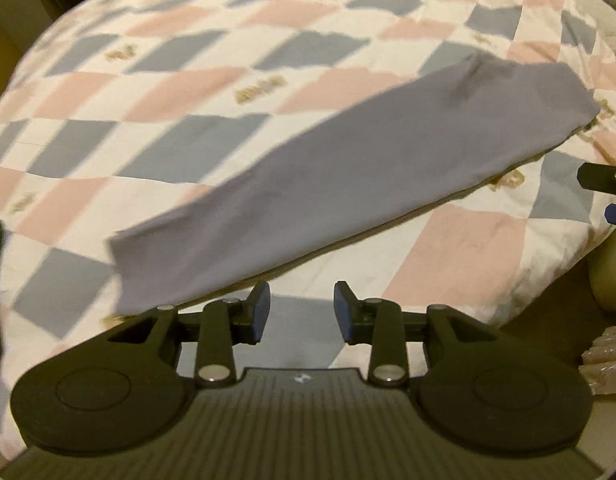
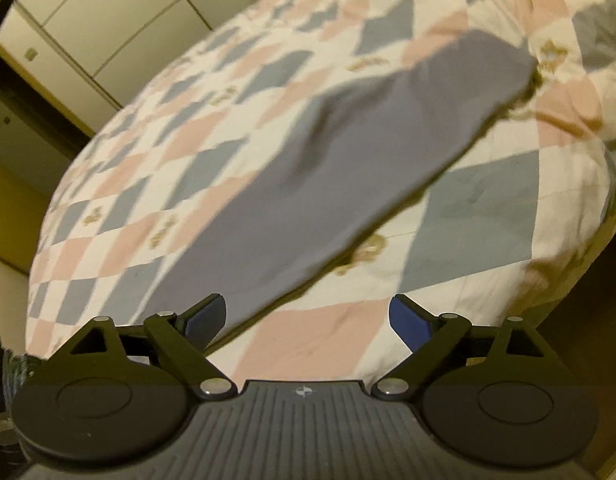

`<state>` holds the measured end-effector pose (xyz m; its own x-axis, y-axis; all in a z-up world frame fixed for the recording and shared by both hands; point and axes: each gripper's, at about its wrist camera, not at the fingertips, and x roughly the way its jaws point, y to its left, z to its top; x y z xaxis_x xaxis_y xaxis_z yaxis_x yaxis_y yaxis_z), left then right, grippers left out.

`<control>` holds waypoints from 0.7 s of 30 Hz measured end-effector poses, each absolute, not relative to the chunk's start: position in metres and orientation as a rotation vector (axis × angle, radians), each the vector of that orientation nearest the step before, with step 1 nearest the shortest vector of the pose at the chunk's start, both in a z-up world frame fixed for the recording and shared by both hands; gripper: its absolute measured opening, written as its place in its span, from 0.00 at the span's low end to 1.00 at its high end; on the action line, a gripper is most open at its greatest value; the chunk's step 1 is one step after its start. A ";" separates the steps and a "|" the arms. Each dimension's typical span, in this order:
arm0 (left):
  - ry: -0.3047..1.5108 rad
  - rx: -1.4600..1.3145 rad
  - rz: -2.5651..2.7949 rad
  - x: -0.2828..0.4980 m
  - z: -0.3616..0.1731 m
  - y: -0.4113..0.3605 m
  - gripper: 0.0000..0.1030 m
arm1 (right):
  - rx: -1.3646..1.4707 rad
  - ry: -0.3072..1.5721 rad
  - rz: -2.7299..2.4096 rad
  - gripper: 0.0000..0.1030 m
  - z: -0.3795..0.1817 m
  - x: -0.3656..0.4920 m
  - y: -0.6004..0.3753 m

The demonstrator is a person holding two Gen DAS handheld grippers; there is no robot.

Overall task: Fold clothes
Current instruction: 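Open both grippers and withdraw them from the folded sweatpants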

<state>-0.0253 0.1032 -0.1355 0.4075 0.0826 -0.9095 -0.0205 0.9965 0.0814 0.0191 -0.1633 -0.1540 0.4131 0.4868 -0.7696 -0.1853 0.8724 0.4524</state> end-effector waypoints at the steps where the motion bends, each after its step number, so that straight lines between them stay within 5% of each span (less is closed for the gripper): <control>1: 1.138 0.062 0.068 -0.033 -0.126 0.107 0.31 | 0.317 1.063 0.438 0.89 -0.147 0.012 -0.161; 10: 1.109 0.042 0.070 -0.066 -0.069 0.118 0.33 | 0.262 1.076 0.519 0.95 -0.098 -0.027 -0.142; 21: 1.137 0.020 0.033 -0.054 -0.080 0.112 0.35 | 0.243 1.132 0.598 0.95 -0.113 0.003 -0.135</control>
<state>-0.0538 0.1119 -0.0797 0.4198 0.0363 -0.9069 -0.0164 0.9993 0.0324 0.0029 -0.1346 -0.1128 0.2898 0.5615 -0.7751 -0.3233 0.8197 0.4729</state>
